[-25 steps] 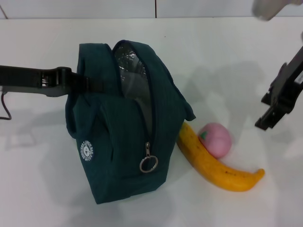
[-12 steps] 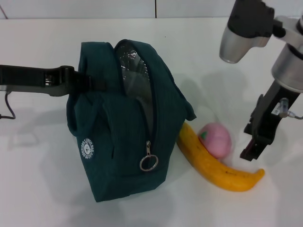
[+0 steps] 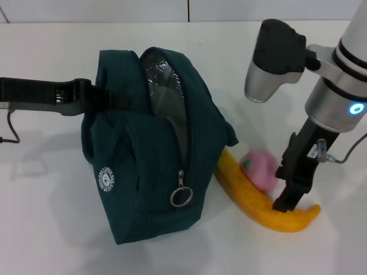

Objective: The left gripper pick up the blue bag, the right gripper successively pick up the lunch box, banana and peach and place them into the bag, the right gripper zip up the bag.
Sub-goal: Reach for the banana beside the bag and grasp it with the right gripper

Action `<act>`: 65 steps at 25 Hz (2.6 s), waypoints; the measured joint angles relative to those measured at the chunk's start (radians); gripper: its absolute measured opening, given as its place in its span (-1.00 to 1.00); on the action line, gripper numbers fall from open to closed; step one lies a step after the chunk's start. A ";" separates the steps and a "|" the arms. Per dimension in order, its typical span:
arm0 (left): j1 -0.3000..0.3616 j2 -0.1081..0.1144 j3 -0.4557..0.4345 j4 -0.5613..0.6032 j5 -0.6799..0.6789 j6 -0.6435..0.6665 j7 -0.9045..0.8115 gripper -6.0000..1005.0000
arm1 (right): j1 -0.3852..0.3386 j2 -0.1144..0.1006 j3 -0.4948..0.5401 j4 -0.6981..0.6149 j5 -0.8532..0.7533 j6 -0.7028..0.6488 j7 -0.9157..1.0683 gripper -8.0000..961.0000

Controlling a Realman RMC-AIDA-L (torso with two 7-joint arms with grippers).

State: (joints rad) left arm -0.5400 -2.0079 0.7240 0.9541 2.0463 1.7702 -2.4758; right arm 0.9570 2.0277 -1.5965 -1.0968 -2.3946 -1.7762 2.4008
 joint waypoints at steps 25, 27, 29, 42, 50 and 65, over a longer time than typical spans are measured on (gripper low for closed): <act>-0.006 -0.001 -0.011 0.000 0.000 0.000 0.003 -0.91 | 0.007 0.000 -0.070 0.088 0.056 0.034 0.036 0.84; -0.007 -0.002 -0.011 0.000 0.000 0.000 0.003 -0.91 | 0.006 0.000 -0.081 0.091 0.057 0.039 0.037 0.84; -0.008 -0.002 -0.011 0.000 0.000 0.000 0.003 -0.91 | 0.007 0.000 -0.096 0.097 0.062 0.048 0.038 0.84; -0.009 -0.003 -0.011 0.000 -0.001 -0.001 0.005 -0.91 | 0.009 0.000 -0.176 0.114 0.072 0.117 0.064 0.71; -0.009 -0.005 -0.011 0.000 -0.002 -0.002 0.008 -0.91 | 0.009 0.000 -0.198 0.115 0.081 0.126 0.077 0.66; -0.005 -0.008 -0.011 -0.001 -0.003 -0.002 0.008 -0.91 | 0.014 0.000 -0.282 0.109 0.094 0.158 0.111 0.42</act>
State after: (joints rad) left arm -0.5451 -2.0158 0.7133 0.9526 2.0434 1.7686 -2.4676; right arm 0.9713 2.0278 -1.8781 -0.9880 -2.3005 -1.6178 2.5121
